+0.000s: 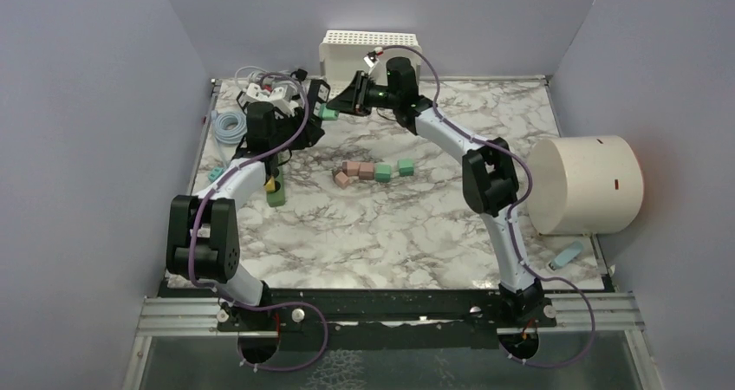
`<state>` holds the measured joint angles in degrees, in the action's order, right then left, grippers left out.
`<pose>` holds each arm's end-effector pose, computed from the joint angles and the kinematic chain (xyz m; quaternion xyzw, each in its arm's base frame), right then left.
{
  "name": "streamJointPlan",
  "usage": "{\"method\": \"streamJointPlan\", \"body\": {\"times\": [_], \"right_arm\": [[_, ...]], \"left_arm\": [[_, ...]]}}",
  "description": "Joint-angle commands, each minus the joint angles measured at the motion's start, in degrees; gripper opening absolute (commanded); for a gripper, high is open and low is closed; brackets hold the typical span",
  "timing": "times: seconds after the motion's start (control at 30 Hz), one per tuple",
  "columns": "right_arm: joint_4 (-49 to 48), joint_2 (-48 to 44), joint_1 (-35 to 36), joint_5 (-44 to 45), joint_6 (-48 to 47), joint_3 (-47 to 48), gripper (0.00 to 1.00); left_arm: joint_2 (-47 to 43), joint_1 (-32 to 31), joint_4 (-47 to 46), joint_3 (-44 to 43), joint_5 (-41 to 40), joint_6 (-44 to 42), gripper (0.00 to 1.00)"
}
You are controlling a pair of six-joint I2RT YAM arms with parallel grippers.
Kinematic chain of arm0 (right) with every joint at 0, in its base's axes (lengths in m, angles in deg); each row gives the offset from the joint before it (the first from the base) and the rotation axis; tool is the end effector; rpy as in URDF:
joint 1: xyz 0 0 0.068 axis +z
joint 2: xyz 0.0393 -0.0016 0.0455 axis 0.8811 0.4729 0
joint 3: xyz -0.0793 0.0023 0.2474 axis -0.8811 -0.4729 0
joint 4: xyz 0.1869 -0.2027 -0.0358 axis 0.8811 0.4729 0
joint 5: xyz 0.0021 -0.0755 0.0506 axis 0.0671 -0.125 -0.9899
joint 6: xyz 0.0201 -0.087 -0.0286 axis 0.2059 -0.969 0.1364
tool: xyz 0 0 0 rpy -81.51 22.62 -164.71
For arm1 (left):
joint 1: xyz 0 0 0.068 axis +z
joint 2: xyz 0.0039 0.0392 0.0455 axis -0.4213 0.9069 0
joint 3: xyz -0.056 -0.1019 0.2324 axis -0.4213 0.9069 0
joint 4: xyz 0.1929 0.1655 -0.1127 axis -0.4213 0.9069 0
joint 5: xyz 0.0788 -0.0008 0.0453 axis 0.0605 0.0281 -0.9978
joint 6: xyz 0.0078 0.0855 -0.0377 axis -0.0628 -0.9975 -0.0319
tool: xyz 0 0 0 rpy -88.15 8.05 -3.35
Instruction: Pull the plug off the socket
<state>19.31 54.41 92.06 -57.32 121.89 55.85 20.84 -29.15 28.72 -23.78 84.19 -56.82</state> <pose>0.4914 0.3515 0.2373 -0.0852 0.7457 0.6010 0.2748 0.4027 -0.0627 0.2072 -0.0147 0.8199 -0.2828 0.4976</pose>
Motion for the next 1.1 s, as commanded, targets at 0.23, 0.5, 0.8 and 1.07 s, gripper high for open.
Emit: {"method": "streamJointPlan", "body": {"times": [0.23,0.5,0.8,1.07], "right_arm": [[9.17,-19.32,-4.74,-1.44,-16.66,-6.06,0.01],[19.05,-15.96,0.51,8.62,-21.39,0.98,0.01],[1.13,-12.32,-1.02,-11.59,-12.17,-1.01,0.01],[7.58,-25.15,-8.15,8.31,-23.46,-28.66,0.01]], "left_arm": [[5.85,5.53,1.29,-7.26,-19.15,4.23,0.0],[8.13,4.23,3.72,-10.05,-22.47,2.49,0.0],[8.24,3.43,4.11,-10.44,-24.98,1.02,0.0],[9.67,3.86,-0.51,-14.56,-19.58,-2.05,0.0]]}}
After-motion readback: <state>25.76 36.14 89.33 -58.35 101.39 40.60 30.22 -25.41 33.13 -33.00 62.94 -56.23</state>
